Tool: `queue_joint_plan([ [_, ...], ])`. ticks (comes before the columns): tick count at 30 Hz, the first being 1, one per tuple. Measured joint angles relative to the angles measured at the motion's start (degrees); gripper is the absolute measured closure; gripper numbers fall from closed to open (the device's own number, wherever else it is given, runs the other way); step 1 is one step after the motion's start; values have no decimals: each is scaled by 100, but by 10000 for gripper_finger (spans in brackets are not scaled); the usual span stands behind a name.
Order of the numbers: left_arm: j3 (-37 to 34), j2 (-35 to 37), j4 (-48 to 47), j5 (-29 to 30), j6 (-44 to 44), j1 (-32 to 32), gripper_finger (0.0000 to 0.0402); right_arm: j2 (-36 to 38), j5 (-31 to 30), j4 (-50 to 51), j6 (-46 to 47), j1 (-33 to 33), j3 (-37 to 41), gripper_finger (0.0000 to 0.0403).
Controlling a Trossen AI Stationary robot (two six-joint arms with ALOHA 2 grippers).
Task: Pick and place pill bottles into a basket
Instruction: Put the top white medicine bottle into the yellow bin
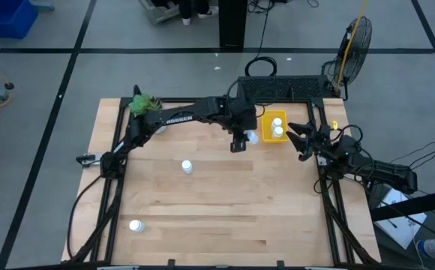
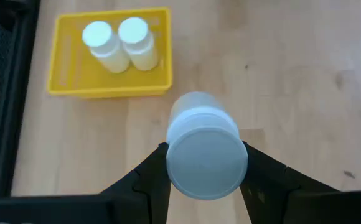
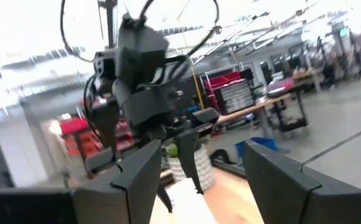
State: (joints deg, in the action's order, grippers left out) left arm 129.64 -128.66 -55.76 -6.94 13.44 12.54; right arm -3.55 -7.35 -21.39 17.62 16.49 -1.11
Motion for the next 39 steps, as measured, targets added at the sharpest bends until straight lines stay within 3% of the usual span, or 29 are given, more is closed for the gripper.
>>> queue_joint_plan([
  [3,0,29,-183,76,-42,-88,244,0,-25,23,153,2,1,188],
  [7,0,29,-632,304,-119,-135,244,0,-12,221,-413,4,0,188],
  [16,0,28,-728,289,-274,-185,244,-4,-11,1618,-442,4,-2,188],
  [22,0,27,-868,340,-383,-179,244,0,-13,1517,-519,4,1,188],
  [32,0,27,-1017,511,-348,-192,244,-19,37,1909,190,-2,1,188],
  [39,0,27,-1088,511,-320,-192,244,-488,154,1490,395,-9,3,188],
])
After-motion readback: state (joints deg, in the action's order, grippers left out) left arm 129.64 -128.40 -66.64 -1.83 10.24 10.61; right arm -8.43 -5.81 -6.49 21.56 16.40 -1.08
